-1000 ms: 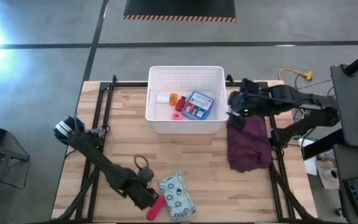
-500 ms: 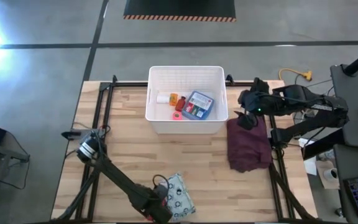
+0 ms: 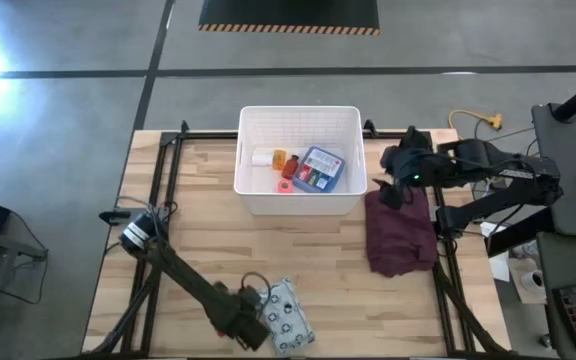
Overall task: Pick & place medical supplies in basket/bin
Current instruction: Put the large pink bandage into the white bin, then put the mailer bag into the white bin
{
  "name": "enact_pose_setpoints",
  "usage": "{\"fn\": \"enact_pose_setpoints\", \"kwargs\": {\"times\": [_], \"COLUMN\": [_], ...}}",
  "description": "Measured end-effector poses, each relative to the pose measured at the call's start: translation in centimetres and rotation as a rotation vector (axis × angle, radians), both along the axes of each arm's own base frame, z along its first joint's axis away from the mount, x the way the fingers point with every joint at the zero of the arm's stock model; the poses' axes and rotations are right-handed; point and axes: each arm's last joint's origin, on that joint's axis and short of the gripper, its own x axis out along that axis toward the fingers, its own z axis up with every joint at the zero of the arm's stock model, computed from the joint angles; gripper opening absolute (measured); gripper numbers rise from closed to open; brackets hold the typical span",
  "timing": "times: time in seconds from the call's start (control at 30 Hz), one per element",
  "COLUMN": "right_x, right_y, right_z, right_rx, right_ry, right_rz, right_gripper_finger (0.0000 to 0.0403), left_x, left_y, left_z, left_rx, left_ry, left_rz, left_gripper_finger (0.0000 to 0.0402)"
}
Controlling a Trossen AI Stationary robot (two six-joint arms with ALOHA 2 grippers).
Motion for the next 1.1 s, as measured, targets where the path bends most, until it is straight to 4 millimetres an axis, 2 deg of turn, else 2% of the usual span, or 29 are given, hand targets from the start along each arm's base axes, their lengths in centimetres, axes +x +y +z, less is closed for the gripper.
{"fn": "enact_pose_setpoints", "kwargs": {"times": [0.1, 0.2, 0.4, 0.5, 0.6, 0.67, 0.73, 0.83, 0.9, 1.0, 1.1], "right_x": [-0.4, -1.0, -2.2, -2.3, -1.9, -1.6, -1.0, -0.3, 0.1, 0.7, 1.4], "right_y": [-0.1, -0.3, -0.4, -0.4, -0.4, -0.4, -0.4, -0.3, -0.3, -0.1, 0.5], "right_z": [0.9, 1.5, 2.0, 2.0, 1.9, 1.7, 1.4, 1.0, 0.8, 0.4, 0.0], "right_rx": [-0.043, -0.09, -0.071, -0.047, -0.034, -0.033, -0.031, -0.019, -0.015, 0.004, 0.033], "right_ry": [-0.085, -0.125, -0.198, -0.223, -0.229, -0.219, -0.204, -0.191, -0.18, -0.161, -0.125], "right_rz": [-0.02, -0.059, -0.133, -0.165, -0.186, -0.19, -0.194, -0.209, -0.213, -0.199, -0.142], "right_gripper_finger": [0.0335, 0.033, 0.0329, 0.0329, 0.0329, 0.0329, 0.0329, 0.0329, 0.0329, 0.0329, 0.0329], "left_x": [-0.7, -1.6, -4.3, -4.8, -4.7, -4.9, -5.2, -5.7, -5.9, -6.4, -7.2], "left_y": [2.3, 5.7, 14.5, 19.4, 24.5, 28.0, 31.2, 34.3, 35.0, 34.8, 32.7], "left_z": [2.7, 7.1, 17.6, 21.1, 22.6, 22.9, 22.6, 21.0, 20.4, 20.7, 21.9], "left_rx": [0.084, 0.196, 0.459, 0.545, 0.736, 0.819, 0.794, 0.69, 0.652, 0.651, 0.637], "left_ry": [-0.009, -0.128, -0.673, -0.878, -0.986, -1.014, -1.03, -0.993, -0.977, -0.986, -1.048], "left_rz": [-0.009, 0.023, 0.116, 0.058, -0.001, -0.015, 0.025, 0.096, 0.099, 0.1, 0.038], "left_gripper_finger": [0.0056, 0.0047, 0.0063, 0.0062, 0.0072, 0.0098, 0.0137, 0.0206, 0.025, 0.0297, 0.0314]}}
